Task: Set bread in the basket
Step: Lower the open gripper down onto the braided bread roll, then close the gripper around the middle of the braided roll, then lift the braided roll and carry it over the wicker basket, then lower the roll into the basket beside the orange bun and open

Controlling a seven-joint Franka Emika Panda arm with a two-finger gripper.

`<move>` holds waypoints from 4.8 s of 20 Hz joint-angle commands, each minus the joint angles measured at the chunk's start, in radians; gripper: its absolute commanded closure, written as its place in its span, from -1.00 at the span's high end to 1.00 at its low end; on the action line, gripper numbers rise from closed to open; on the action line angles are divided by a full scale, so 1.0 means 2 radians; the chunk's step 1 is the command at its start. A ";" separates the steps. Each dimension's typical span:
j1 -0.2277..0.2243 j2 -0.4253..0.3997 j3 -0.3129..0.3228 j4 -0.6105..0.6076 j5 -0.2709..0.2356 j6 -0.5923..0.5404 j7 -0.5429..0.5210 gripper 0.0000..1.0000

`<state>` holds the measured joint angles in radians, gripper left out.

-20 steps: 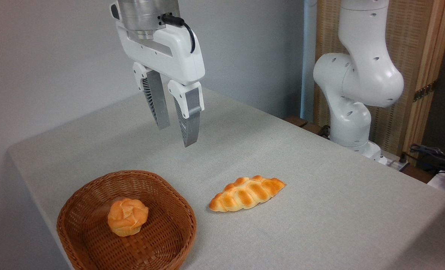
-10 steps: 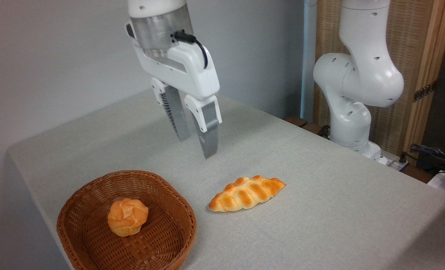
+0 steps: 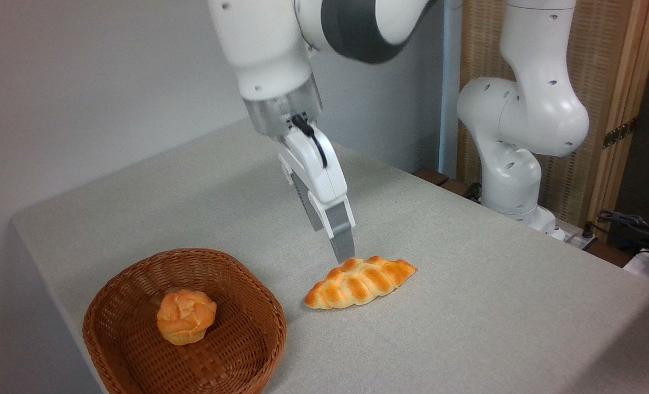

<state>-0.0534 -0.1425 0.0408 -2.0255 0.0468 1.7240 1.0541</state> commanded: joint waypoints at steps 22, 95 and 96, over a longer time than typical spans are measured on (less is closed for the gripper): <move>-0.006 -0.009 -0.004 -0.133 0.039 0.111 0.018 0.76; 0.007 0.197 -0.007 0.197 -0.033 0.168 -0.141 1.00; 0.007 0.197 -0.008 0.196 -0.033 0.168 -0.141 1.00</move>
<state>-0.0411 0.2528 0.0325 -1.6310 -0.0348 2.0643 0.7777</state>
